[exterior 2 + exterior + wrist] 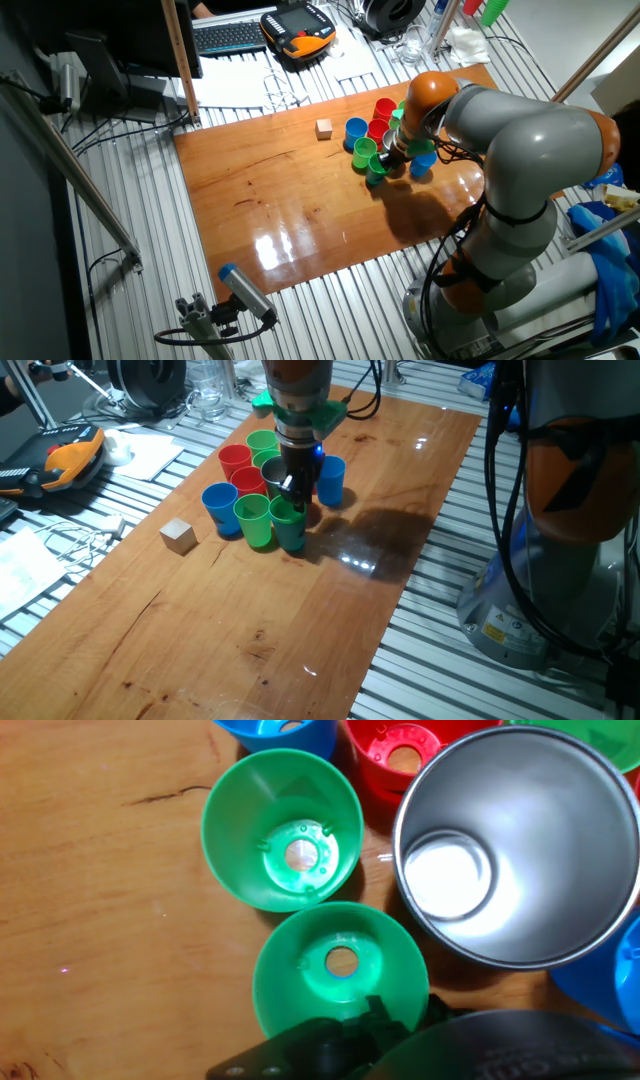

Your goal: Stack the cups

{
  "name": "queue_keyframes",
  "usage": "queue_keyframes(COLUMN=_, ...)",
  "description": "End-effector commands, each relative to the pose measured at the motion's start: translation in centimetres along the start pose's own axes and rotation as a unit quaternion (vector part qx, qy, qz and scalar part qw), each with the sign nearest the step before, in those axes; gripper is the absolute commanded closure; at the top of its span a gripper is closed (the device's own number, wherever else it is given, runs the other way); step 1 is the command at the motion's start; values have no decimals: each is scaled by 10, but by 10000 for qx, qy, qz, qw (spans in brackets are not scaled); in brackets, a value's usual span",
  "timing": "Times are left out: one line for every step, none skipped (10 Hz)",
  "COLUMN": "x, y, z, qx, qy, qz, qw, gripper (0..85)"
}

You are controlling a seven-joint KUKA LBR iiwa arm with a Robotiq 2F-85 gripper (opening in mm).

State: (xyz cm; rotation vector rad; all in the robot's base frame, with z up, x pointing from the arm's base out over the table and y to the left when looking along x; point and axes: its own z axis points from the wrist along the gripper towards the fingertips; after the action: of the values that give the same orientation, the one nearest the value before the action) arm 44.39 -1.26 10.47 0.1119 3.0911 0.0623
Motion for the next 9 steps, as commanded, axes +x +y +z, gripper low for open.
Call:
queue_keyframes(x=0, y=0, z=1, qx=-24, qy=-22, qz=-22, qw=10000, gripper=680)
queue_keyframes(x=-1, y=0, z=2, qx=-72, qy=-42, qz=-50, qw=10000, gripper=680)
queue_keyframes(x=-1, y=0, z=3, qx=-110, qy=-40, qz=-102, qw=9999, gripper=850)
queue_keyframes(x=-1, y=0, z=3, qx=-171, qy=-37, qz=-129, qw=9998, gripper=850)
queue_keyframes(x=-2, y=1, z=3, qx=-178, qy=-37, qz=-167, qw=9997, gripper=850)
queue_keyframes(x=-1, y=2, z=2, qx=-209, qy=-35, qz=-150, qw=9997, gripper=850)
queue_keyframes(x=-1, y=5, z=0, qx=-262, qy=-15, qz=-87, qw=9996, gripper=850)
queue_keyframes(x=0, y=10, z=-4, qx=-291, qy=5, qz=-16, qw=9996, gripper=850)
queue_keyframes(x=0, y=16, z=-9, qx=-281, qy=37, qz=59, qw=9996, gripper=850)
